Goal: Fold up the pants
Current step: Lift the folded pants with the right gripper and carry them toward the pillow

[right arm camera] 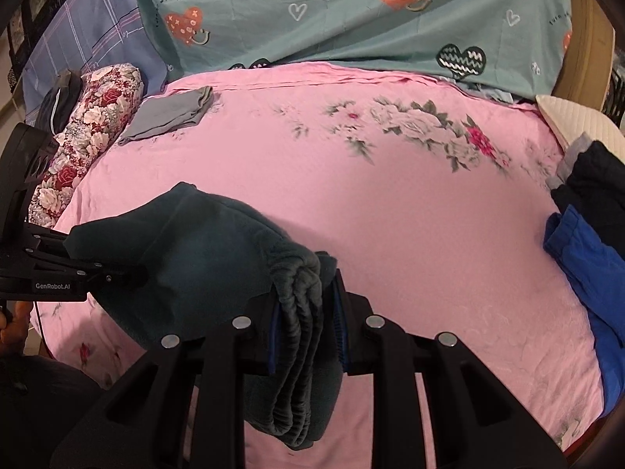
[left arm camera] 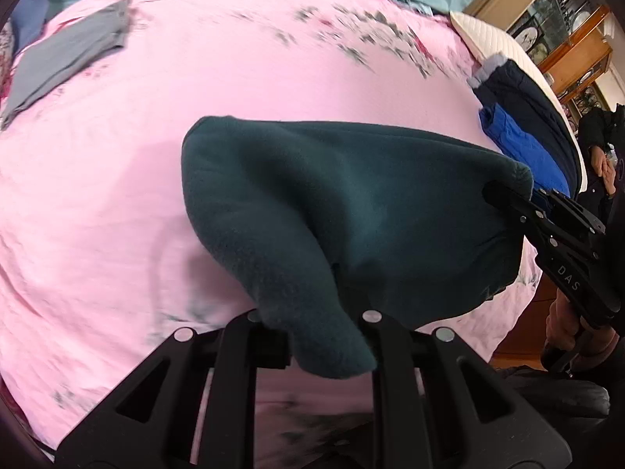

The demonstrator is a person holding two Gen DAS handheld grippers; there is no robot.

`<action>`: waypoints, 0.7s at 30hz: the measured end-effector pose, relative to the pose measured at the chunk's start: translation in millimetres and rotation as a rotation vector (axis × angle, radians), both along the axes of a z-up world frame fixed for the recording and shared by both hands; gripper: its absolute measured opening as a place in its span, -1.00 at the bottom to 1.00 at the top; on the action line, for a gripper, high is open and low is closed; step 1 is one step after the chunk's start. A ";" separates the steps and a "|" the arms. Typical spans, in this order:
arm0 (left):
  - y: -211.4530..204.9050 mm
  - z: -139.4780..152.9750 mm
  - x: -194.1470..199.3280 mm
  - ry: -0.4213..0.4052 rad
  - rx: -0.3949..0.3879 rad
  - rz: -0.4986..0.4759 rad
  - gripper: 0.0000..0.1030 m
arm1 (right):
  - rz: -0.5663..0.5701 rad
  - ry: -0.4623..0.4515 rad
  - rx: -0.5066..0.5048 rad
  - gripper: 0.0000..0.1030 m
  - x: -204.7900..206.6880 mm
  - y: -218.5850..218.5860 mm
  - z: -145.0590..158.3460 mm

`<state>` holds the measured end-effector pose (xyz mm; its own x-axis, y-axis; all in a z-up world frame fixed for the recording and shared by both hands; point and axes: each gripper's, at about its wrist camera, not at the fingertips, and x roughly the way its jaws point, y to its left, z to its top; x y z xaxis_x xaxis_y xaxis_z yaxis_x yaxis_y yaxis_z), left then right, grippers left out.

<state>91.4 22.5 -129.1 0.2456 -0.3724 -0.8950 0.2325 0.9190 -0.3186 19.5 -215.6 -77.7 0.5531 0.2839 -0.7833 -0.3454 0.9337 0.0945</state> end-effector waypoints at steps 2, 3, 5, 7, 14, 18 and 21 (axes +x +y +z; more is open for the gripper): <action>27.7 2.1 0.7 -0.017 -0.014 0.012 -0.71 | 0.016 -0.010 -0.019 -0.56 1.7 30.5 4.0; 48.0 2.7 0.4 -0.022 -0.021 0.023 -0.71 | 0.024 -0.012 -0.030 -0.56 3.4 50.2 6.0; 83.0 3.6 0.9 -0.020 -0.034 0.049 -0.71 | 0.038 -0.014 -0.031 -0.56 6.8 86.9 11.1; 127.0 7.1 2.3 -0.026 -0.054 0.082 -0.71 | 0.073 -0.026 -0.027 -0.56 13.7 135.7 18.0; 257.1 31.6 27.0 -0.112 -0.023 0.174 -0.71 | 0.176 -0.091 0.007 -0.56 52.2 265.5 47.6; 309.2 57.6 58.9 -0.197 0.007 0.180 -0.71 | 0.236 -0.160 0.006 -0.56 87.9 317.6 75.3; 333.8 75.7 88.3 -0.256 0.009 0.189 -0.71 | 0.260 -0.199 0.002 -0.56 128.6 343.3 95.8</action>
